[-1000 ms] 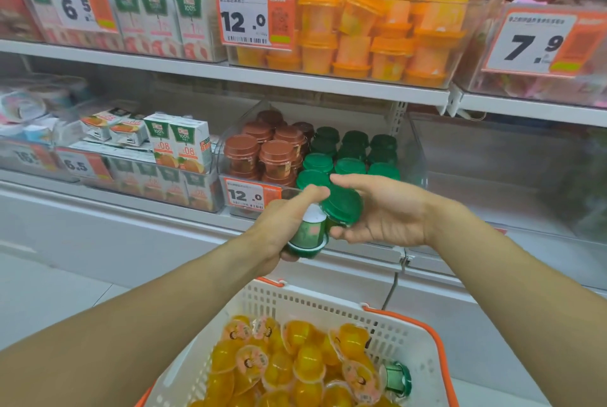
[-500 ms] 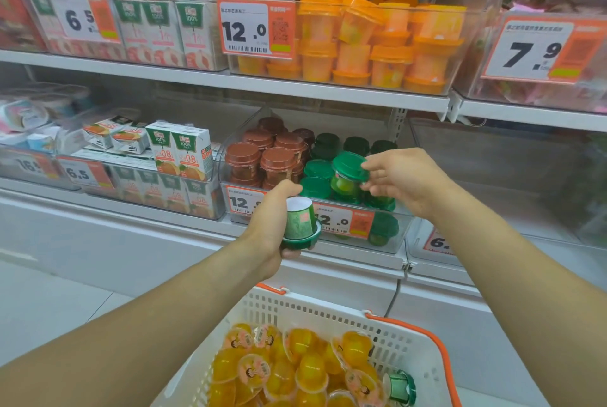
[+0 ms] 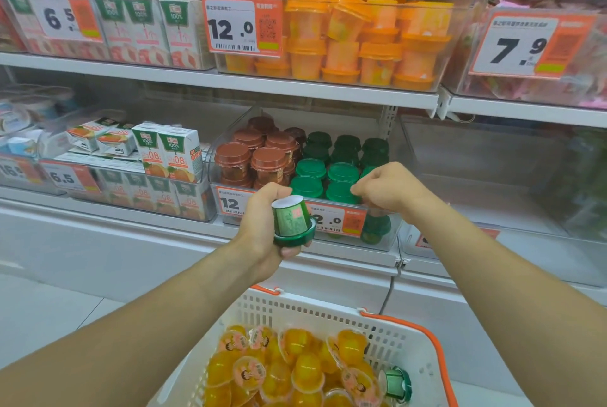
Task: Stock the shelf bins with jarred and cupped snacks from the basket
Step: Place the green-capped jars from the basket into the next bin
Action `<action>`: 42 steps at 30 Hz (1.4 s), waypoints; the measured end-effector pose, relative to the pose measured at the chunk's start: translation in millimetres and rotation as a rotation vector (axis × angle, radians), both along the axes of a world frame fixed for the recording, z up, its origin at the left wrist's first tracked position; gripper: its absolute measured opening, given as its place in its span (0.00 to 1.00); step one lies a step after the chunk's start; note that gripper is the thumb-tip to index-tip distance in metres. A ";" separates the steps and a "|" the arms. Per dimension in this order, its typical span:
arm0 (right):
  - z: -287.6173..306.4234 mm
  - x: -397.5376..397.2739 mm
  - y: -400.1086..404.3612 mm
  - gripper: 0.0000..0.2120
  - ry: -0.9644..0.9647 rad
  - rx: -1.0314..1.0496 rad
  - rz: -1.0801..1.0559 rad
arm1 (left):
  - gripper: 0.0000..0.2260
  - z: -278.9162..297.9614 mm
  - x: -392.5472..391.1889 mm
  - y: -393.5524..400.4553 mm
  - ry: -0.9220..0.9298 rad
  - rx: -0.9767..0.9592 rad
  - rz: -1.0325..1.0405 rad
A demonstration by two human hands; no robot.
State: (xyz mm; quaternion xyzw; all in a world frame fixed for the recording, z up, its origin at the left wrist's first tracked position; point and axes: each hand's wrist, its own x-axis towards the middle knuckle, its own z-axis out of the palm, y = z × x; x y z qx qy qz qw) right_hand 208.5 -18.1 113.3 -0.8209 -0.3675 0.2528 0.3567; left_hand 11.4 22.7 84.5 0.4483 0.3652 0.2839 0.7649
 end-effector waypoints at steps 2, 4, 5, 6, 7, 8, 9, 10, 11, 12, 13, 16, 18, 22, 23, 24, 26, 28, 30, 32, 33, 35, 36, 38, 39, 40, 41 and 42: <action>-1.3 -0.9 1.5 0.12 -0.076 -0.048 0.021 | 0.12 1.5 0.5 -2.7 -0.020 -0.017 0.020; -1.3 -0.9 2.3 0.12 -0.118 -0.086 0.035 | 0.14 4.2 0.1 -4.6 -0.071 -0.039 0.027; -1.2 -1.0 1.7 0.12 -0.150 -0.103 0.042 | 0.16 6.1 -0.2 -5.3 -0.099 -0.051 0.023; -0.7 -0.5 1.3 0.13 -0.214 -0.105 0.048 | 0.17 8.5 -0.9 -6.2 -0.126 -0.063 0.015; 0.2 0.0 0.9 0.13 -0.298 -0.077 0.050 | 0.17 11.0 -1.1 -7.1 -0.151 -0.073 0.010; 2.7 -0.7 -0.6 0.12 -0.382 -0.008 0.053 | 0.17 13.6 -0.9 -8.1 -0.175 -0.082 0.009; 7.4 -3.5 -3.7 0.09 -0.444 0.094 0.063 | 0.16 15.4 -0.5 -9.0 -0.198 -0.088 0.019; 14.2 -8.0 -7.2 0.07 -0.472 0.199 0.085 | 0.15 16.4 0.2 -9.1 -0.225 -0.092 0.036; 21.8 -12.5 -10.6 0.07 -0.457 0.272 0.130 | 0.14 16.5 1.3 -8.6 -0.255 -0.089 0.056; 28.8 -16.6 -13.8 0.08 -0.383 0.307 0.201 | 0.14 15.7 2.3 -7.6 -0.280 -0.081 0.067; 35.2 -20.9 -17.3 0.10 -0.251 0.290 0.297 | 0.15 14.7 3.1 -6.8 -0.286 -0.063 0.068; 39.5 -32.1 -24.9 0.21 -0.018 0.102 0.535 | 0.20 14.6 4.2 -7.0 -0.207 0.028 0.035; 31.6 -36.9 -24.8 0.24 -0.052 0.149 0.548 | 0.23 16.5 5.7 -8.6 -0.181 0.071 -0.004; 23.1 -34.6 -25.4 0.15 0.052 0.355 0.522 | 0.22 22.3 6.1 -7.7 -0.161 0.084 -0.020; 23.4 -32.5 -26.5 0.13 0.090 0.370 0.528 | 0.23 23.8 4.8 -6.1 -0.162 0.063 -0.028; 23.9 -30.5 -27.3 0.13 0.128 0.373 0.535 | 0.24 25.7 2.9 -5.0 -0.164 0.033 -0.047; 24.9 -28.6 -28.2 0.18 0.227 0.350 0.550 | 0.25 29.1 -1.0 -4.5 -0.153 -0.020 -0.129; 25.9 -29.0 -27.6 0.23 0.318 0.273 0.545 | 0.26 30.2 -2.4 -6.0 -0.131 -0.043 -0.223; 26.7 -29.6 -26.4 0.26 0.339 0.180 0.521 | 0.29 28.1 -0.5 -7.5 -0.100 -0.051 -0.257; 27.9 -30.8 -25.5 0.23 0.334 0.182 0.512 | 0.28 26.3 2.6 -8.8 -0.068 -0.064 -0.238; 29.2 -31.3 -25.6 0.21 0.357 0.224 0.519 | 0.27 25.3 3.7 -9.5 -0.056 -0.064 -0.223; 32.5 -29.9 -27.1 0.22 0.394 0.305 0.544 | 0.27 23.9 5.7 -9.7 -0.045 -0.064 -0.205; 33.8 -28.3 -27.8 0.23 0.356 0.333 0.553 | 0.27 24.0 6.5 -10.0 -0.039 -0.070 -0.205; 35.9 -27.1 -29.0 0.23 0.212 0.386 0.551 | 0.27 24.4 8.0 -10.7 -0.023 -0.079 -0.224; 36.2 -26.9 -29.2 0.22 0.158 0.410 0.541 | 0.28 24.5 8.7 -10.8 -0.009 -0.080 -0.241; 36.6 -26.7 -29.2 0.21 0.128 0.425 0.529 | 0.29 24.1 9.2 -10.7 0.006 -0.082 -0.260; 37.0 -26.1 -28.7 0.19 0.105 0.429 0.506 | 0.30 22.7 9.9 -9.9 0.019 -0.082 -0.275; 37.7 -24.9 -28.2 0.18 0.075 0.425 0.470 | 0.31 20.8 10.8 -9.2 0.036 -0.080 -0.281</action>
